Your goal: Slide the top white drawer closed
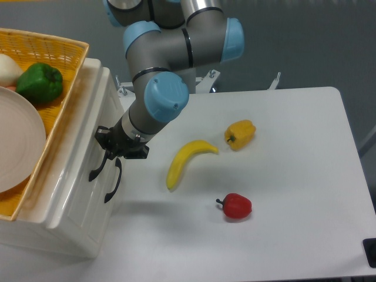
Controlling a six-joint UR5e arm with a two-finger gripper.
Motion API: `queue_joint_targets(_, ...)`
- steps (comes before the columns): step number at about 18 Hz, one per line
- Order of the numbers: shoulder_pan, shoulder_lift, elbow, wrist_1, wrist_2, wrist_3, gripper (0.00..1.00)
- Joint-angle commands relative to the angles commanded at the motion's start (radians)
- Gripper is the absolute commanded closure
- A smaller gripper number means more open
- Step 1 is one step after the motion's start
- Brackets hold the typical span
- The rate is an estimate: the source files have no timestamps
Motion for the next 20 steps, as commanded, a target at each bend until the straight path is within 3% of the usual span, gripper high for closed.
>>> queue_joint_targets(2,0.014,-0.002,0.005,0.006,0.005,0.006,0.95)
queue_joint_targets(9,0.162,0.000,0.009,0.098,0.110,0.008,0.75)
queue_joint_targets(12,0.251,-0.015,0.011,0.173,0.130,0.017,0.59)
queue_joint_targets(14,0.307,-0.028,0.011,0.212,0.175,0.057,0.42)
queue_joint_targets(15,0.330,-0.029,0.011,0.224,0.198,0.092,0.29)
queue_joint_targets(16,0.354,-0.034,0.012,0.238,0.216,0.130,0.09)
queue_joint_targets(17,0.377,-0.040,0.012,0.247,0.228,0.162,0.00)
queue_joint_targets(20,0.455,-0.061,0.012,0.282,0.239,0.193,0.00)
